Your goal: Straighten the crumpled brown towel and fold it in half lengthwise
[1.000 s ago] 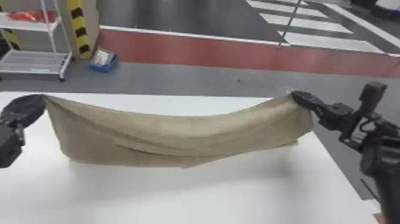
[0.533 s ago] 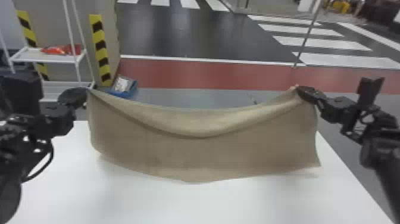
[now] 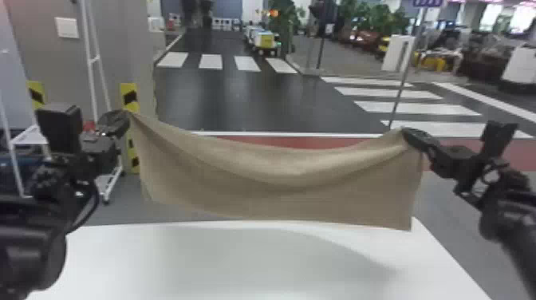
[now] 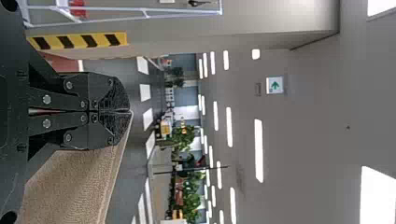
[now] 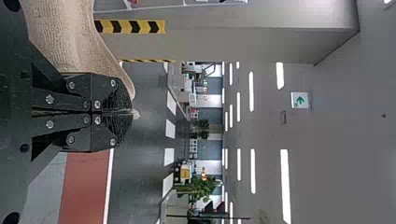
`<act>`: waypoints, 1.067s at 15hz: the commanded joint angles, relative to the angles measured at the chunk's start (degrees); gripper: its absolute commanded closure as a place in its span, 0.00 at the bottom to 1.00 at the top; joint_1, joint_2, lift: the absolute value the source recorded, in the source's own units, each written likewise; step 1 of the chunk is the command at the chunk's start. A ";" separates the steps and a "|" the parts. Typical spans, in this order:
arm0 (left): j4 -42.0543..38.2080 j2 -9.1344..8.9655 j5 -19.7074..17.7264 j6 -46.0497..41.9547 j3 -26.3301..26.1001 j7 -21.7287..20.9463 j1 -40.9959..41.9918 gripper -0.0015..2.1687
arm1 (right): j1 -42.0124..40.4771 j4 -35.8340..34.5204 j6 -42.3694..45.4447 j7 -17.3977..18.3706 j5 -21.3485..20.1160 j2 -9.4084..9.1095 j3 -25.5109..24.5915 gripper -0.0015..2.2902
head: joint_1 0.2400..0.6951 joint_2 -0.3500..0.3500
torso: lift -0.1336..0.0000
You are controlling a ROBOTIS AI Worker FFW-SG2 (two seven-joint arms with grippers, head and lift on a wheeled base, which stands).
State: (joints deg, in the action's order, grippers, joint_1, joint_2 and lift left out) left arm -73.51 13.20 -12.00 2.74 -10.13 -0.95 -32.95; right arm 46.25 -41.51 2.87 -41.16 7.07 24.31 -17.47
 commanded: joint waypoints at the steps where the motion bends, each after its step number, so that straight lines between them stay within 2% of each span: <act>1: -1.38 0.51 -0.04 -1.37 -0.76 -0.36 3.15 0.65 | -2.22 0.21 -0.02 -2.25 1.37 0.74 -0.19 0.53 | 0.23 0.25 | 0.07; 3: -7.53 2.27 -0.13 -1.72 -0.59 -0.28 11.94 0.65 | -7.93 0.12 1.03 -6.47 2.60 1.80 -0.02 0.53 | 0.26 0.24 | 0.07; 4: -10.16 3.15 -0.13 -4.88 -0.59 0.16 16.60 0.65 | -10.92 0.12 3.84 -7.26 2.78 1.80 0.33 0.53 | 0.31 0.24 | 0.07; 6: -15.97 4.56 -0.13 -5.59 -0.50 1.31 23.28 0.65 | -15.22 -0.23 5.78 -8.67 6.03 1.80 0.16 0.53 | 0.45 0.23 | 0.07; 7: -19.74 5.52 -0.13 -5.41 0.29 1.83 26.71 0.65 | -17.42 -1.29 5.78 -9.55 8.05 1.89 -0.37 0.53 | 0.59 0.22 | 0.07; 8: -23.00 5.88 -0.22 -5.06 1.52 2.10 29.52 0.65 | -19.27 -2.96 5.08 -9.99 9.54 1.97 -0.55 0.53 | 0.63 0.21 | 0.07; 11: -33.19 6.49 0.57 -1.02 7.94 2.54 40.15 0.65 | -28.50 -9.02 4.02 -11.75 16.75 4.08 -2.92 0.53 | 0.72 0.20 | 0.07; 13: -38.11 6.49 0.93 -0.66 11.63 2.45 47.01 0.65 | -34.47 -11.75 3.84 -13.50 19.56 4.08 -5.73 0.53 | 0.79 0.20 | 0.07; 14: -40.57 6.40 1.01 0.74 12.95 2.45 49.65 0.65 | -37.11 -13.07 4.02 -13.94 20.71 4.08 -7.14 0.53 | 0.87 0.19 | 0.07; 16: -45.06 6.32 1.28 3.20 15.14 2.19 55.10 0.65 | -41.24 -14.38 4.20 -15.35 22.29 4.00 -9.16 0.53 | 0.96 0.18 | 0.07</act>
State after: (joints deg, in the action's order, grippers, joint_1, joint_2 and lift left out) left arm -115.62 19.59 -10.95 4.21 3.54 1.36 18.54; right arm 7.78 -55.10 6.91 -56.26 28.19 28.32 -25.28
